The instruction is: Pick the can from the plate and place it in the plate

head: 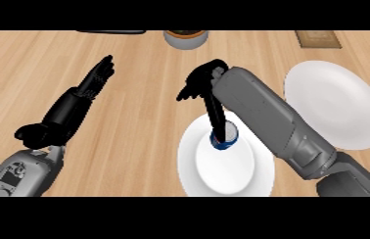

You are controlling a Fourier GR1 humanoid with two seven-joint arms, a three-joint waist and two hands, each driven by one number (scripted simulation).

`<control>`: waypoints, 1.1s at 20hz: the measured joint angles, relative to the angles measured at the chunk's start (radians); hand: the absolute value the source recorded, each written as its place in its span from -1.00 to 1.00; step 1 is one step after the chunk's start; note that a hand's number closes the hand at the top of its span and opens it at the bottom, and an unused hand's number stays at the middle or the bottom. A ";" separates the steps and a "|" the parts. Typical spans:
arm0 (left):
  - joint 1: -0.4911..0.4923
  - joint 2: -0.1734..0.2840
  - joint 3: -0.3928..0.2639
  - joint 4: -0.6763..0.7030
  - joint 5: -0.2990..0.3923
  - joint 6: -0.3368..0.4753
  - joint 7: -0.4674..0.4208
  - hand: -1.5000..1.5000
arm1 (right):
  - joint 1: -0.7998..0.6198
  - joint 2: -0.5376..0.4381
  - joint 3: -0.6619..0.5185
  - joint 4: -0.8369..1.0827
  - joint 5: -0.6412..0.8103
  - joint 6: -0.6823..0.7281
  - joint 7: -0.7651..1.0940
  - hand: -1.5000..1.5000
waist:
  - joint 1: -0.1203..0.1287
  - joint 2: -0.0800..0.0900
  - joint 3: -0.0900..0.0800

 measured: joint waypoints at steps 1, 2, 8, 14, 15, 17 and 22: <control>0.007 0.005 0.007 -0.005 0.002 -0.004 -0.001 0.00 | -0.022 0.008 0.001 0.036 -0.004 0.020 0.007 -1.00 | -0.001 0.000 0.000; 0.008 0.009 0.013 -0.007 0.002 -0.006 0.001 0.00 | -0.046 0.017 0.003 0.065 -0.002 0.034 0.010 -1.00 | -0.003 0.000 0.000; 0.022 -0.017 0.007 -0.017 -0.027 0.002 0.001 0.00 | -0.173 0.056 0.004 0.240 0.038 0.086 0.011 -1.00 | -0.007 0.003 0.001; 0.038 -0.011 0.031 -0.047 -0.028 -0.020 0.009 0.00 | -0.229 0.075 -0.009 0.365 0.090 0.106 -0.035 -1.00 | -0.005 0.005 0.002; 0.044 -0.011 0.033 -0.045 -0.030 -0.025 0.004 0.00 | -0.237 0.084 -0.014 0.387 0.093 0.109 -0.041 -1.00 | -0.005 0.005 0.002; 0.044 -0.025 0.032 -0.041 -0.041 -0.020 0.003 0.00 | -0.253 0.087 -0.023 0.414 0.099 0.122 -0.060 -1.00 | -0.007 0.006 0.002; 0.058 -0.030 0.045 -0.046 -0.049 -0.031 0.001 0.00 | -0.243 0.088 -0.006 0.435 0.144 0.150 -0.115 -1.00 | -0.008 0.006 0.002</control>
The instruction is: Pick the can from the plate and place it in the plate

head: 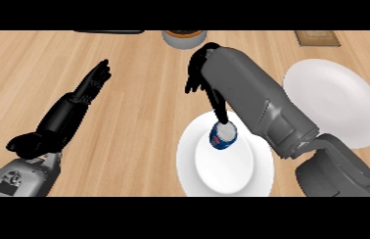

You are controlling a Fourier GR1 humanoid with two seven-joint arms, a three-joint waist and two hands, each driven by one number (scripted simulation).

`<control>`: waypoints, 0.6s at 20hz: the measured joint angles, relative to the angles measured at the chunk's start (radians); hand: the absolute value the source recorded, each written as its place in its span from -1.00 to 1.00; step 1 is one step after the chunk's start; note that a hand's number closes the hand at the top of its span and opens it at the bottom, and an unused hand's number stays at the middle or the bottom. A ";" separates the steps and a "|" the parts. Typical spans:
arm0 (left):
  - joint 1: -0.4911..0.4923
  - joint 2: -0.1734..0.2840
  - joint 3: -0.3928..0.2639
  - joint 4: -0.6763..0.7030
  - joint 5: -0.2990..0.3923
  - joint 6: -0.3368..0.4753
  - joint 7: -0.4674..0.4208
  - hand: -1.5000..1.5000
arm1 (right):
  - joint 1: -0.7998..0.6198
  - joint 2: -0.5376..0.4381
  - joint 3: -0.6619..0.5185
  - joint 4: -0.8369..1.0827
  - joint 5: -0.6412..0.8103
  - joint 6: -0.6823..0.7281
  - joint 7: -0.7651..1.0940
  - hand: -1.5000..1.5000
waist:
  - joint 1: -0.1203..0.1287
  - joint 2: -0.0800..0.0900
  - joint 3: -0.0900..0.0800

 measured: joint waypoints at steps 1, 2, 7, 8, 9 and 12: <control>0.006 0.001 0.003 -0.009 0.002 -0.003 0.005 0.00 | 0.004 0.004 0.004 0.002 0.008 0.005 -0.008 -1.00 | 0.000 -0.001 0.000; 0.002 0.001 0.007 -0.007 0.001 -0.005 0.010 0.00 | 0.023 0.010 0.015 -0.005 0.023 0.005 -0.016 -1.00 | -0.003 -0.001 0.000; 0.013 -0.001 0.027 -0.021 -0.002 -0.019 0.013 0.00 | 0.072 0.031 0.050 -0.017 0.074 0.012 -0.046 -1.00 | -0.007 -0.003 0.000; 0.013 -0.003 0.027 -0.024 -0.006 -0.018 0.020 0.00 | 0.083 0.030 0.060 -0.022 0.087 0.015 -0.054 -1.00 | -0.009 -0.003 0.000; 0.025 -0.008 0.028 -0.027 -0.010 -0.018 0.012 0.00 | 0.095 0.031 0.066 -0.030 0.098 0.017 -0.061 -1.00 | -0.011 -0.004 0.000; 0.010 -0.018 0.036 -0.012 -0.020 -0.020 0.019 0.00 | 0.127 0.034 0.084 -0.039 0.126 0.020 -0.076 -1.00 | -0.016 -0.005 0.000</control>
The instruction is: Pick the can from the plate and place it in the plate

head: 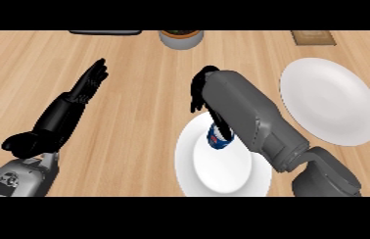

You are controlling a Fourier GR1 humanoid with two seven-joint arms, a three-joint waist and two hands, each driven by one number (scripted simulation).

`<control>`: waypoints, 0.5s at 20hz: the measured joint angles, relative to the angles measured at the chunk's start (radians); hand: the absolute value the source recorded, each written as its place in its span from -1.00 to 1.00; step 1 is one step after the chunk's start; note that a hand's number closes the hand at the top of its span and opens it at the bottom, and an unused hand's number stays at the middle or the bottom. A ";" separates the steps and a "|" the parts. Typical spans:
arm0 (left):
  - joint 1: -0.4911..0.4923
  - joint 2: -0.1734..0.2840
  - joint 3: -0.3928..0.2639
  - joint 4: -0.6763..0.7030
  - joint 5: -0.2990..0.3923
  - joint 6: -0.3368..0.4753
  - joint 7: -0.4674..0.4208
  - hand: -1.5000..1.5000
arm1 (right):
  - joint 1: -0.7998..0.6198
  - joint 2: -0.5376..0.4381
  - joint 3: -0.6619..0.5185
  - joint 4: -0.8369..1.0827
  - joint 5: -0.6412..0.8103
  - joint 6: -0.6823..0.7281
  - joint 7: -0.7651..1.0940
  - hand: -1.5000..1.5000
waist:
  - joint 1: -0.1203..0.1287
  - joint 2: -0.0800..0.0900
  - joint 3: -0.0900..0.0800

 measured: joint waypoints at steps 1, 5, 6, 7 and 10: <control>-0.001 0.001 0.008 -0.005 0.005 -0.005 0.008 0.00 | 0.011 0.004 0.004 -0.003 0.009 -0.001 -0.003 -1.00 | -0.001 -0.001 0.000; -0.005 -0.004 0.021 0.010 -0.004 -0.017 0.002 0.00 | 0.056 0.003 0.028 -0.018 0.042 0.007 -0.025 -1.00 | -0.005 -0.002 0.000; -0.006 -0.011 0.022 0.013 -0.010 -0.015 0.004 0.00 | 0.066 0.002 0.033 -0.030 0.051 0.007 -0.030 -1.00 | -0.007 -0.005 0.000; -0.003 -0.015 0.022 0.012 -0.013 -0.016 0.004 0.00 | 0.081 0.001 0.042 -0.048 0.061 0.006 -0.033 -1.00 | -0.009 -0.010 -0.001; 0.016 -0.017 0.023 -0.008 -0.021 -0.023 0.007 0.00 | 0.099 -0.004 0.049 -0.070 0.071 0.013 -0.042 -1.00 | -0.010 -0.018 -0.002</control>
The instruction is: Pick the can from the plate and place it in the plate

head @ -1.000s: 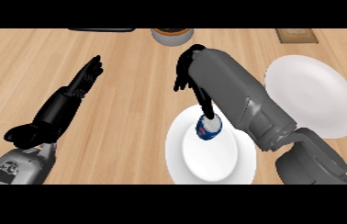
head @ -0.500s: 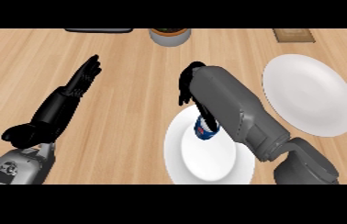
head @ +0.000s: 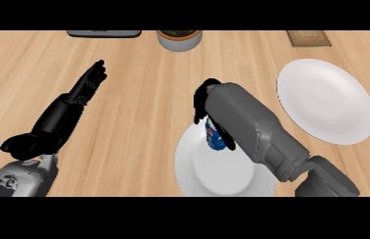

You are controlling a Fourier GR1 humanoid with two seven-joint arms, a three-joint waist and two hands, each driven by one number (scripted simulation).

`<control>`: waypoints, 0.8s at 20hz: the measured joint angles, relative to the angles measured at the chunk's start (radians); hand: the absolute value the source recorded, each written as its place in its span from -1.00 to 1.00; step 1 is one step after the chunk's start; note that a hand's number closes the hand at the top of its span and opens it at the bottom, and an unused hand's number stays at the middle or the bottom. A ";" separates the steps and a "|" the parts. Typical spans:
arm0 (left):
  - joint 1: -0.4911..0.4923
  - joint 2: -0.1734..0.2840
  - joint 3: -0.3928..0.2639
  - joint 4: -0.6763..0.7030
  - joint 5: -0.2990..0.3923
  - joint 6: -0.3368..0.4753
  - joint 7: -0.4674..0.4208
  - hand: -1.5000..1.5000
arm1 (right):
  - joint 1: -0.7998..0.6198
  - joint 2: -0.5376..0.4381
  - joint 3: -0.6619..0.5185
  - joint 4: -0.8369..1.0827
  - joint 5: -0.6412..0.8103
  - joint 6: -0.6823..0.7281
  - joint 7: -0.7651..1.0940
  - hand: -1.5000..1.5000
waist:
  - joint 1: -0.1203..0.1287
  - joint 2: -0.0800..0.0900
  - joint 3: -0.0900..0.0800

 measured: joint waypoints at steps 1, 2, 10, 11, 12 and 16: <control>0.006 -0.004 0.002 -0.008 -0.004 0.003 0.002 0.00 | 0.004 -0.004 0.001 -0.009 0.002 0.003 -0.004 -1.00 | -0.001 -0.001 0.001; 0.007 -0.004 0.008 -0.006 -0.005 0.001 -0.002 0.00 | 0.014 -0.007 0.005 -0.022 0.006 0.005 -0.007 -1.00 | -0.003 -0.002 0.001; 0.027 -0.025 0.018 0.009 -0.025 -0.013 -0.019 0.00 | 0.078 -0.040 0.044 -0.135 0.042 0.014 -0.033 1.00 | -0.010 -0.010 -0.001; 0.031 -0.029 0.017 0.005 -0.029 -0.009 -0.017 0.00 | 0.085 -0.050 0.052 -0.162 0.046 0.013 -0.042 1.00 | -0.010 -0.009 -0.001; 0.024 -0.022 0.026 -0.005 -0.022 -0.015 -0.002 0.00 | 0.091 -0.057 0.058 -0.180 0.052 0.010 -0.050 1.00 | -0.008 -0.007 -0.001; 0.025 -0.027 0.033 -0.008 -0.024 -0.024 0.001 0.00 | 0.135 -0.100 0.085 -0.279 0.078 -0.008 -0.089 1.00 | -0.010 -0.007 -0.002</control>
